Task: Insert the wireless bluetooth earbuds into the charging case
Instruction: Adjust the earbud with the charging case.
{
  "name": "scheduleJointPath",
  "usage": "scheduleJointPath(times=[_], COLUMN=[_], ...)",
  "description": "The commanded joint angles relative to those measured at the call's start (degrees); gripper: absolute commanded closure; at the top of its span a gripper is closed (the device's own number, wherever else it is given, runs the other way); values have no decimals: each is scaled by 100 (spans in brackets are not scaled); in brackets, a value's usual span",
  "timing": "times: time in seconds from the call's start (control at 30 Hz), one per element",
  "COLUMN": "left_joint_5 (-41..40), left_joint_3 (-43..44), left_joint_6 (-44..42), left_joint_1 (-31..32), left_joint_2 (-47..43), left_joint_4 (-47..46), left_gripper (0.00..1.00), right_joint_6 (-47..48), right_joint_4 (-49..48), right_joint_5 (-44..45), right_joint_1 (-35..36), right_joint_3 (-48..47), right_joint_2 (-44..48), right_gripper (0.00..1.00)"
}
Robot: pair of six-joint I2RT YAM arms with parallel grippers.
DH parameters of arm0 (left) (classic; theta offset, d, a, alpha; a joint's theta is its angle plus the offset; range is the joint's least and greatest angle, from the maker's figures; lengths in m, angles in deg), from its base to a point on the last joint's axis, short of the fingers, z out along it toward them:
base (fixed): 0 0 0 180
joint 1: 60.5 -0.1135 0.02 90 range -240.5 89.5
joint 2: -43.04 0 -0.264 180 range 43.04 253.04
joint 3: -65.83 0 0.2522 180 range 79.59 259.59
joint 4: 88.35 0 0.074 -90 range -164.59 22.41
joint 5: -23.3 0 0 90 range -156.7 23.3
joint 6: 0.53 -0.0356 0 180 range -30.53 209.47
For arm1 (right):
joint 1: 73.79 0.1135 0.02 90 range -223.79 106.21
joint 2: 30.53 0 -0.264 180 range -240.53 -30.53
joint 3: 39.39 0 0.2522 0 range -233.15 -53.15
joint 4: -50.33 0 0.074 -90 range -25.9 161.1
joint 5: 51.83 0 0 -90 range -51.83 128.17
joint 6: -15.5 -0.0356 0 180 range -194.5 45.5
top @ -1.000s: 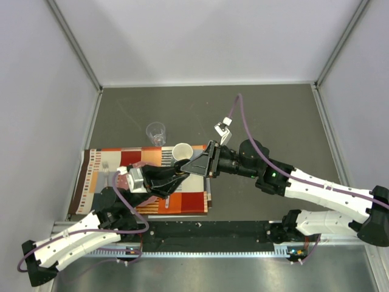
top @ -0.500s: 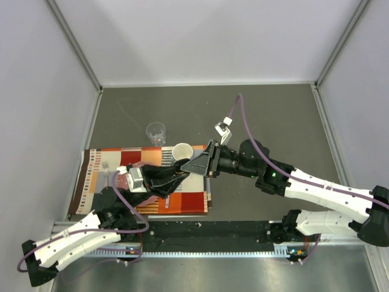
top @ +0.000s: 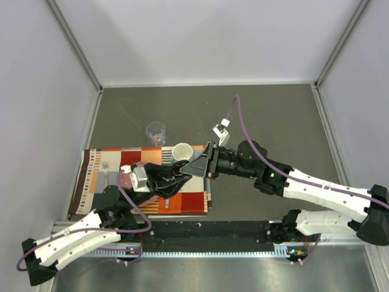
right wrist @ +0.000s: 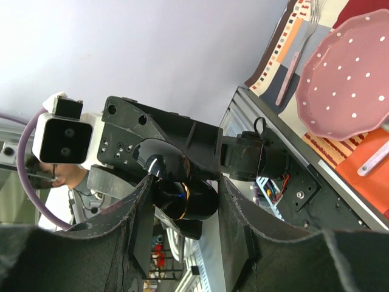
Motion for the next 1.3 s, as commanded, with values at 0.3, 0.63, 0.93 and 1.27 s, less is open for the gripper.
scheduleJointPath(times=[0.3,0.63,0.93,1.27], left_joint_5=[-102,-137,-155,-93], left_joint_3=[58,49,23,14], left_joint_6=[-50,-15,11,20], left_joint_1=[-13,-13,-13,-13], left_joint_2=[-80,-115,-115,-107], left_joint_4=[104,140,96,52], left_gripper=[62,63,65,61], right_joint_6=[-97,-36,-27,-18], right_joint_4=[-508,-535,-605,-649], right_joint_5=[-177,8,87,166], right_joint_1=[63,54,72,72], right_joint_3=[-17,71,141,194], right_joint_2=[44,238,317,361], right_gripper=[92,92,92,92])
